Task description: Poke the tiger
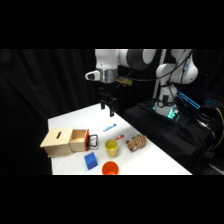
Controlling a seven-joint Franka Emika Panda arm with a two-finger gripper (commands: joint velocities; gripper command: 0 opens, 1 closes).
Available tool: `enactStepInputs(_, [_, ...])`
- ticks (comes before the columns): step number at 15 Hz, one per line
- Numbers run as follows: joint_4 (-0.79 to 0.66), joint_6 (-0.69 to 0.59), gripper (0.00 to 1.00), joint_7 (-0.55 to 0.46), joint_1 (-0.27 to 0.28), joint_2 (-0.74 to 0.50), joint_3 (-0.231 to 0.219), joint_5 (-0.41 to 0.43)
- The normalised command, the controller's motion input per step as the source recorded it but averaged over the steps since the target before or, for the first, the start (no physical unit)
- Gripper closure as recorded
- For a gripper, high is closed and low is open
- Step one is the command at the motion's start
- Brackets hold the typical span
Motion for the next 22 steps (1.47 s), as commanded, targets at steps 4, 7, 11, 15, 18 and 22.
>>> enactStepInputs(4, [-0.04, 0.01, 0.0, 0.01, 0.015, -0.02, 0.035, 0.02])
enactStepInputs(7, [-0.2, 0.1, 0.0, 0.06, 0.061, -0.13, 0.068, 0.005])
enactStepInputs(11, [-0.26, 0.19, 0.25, 0.06, 0.066, -0.18, 0.061, 0.025])
enactStepInputs(15, [-0.29, 0.32, 0.53, 0.09, 0.059, -0.13, 0.052, -0.004])
enactStepInputs(18, [-0.26, 0.37, 0.76, 0.08, 0.044, -0.08, 0.036, 0.004])
enactStepInputs(22, [-0.22, 0.37, 0.98, 0.06, 0.033, 0.01, 0.029, 0.01])
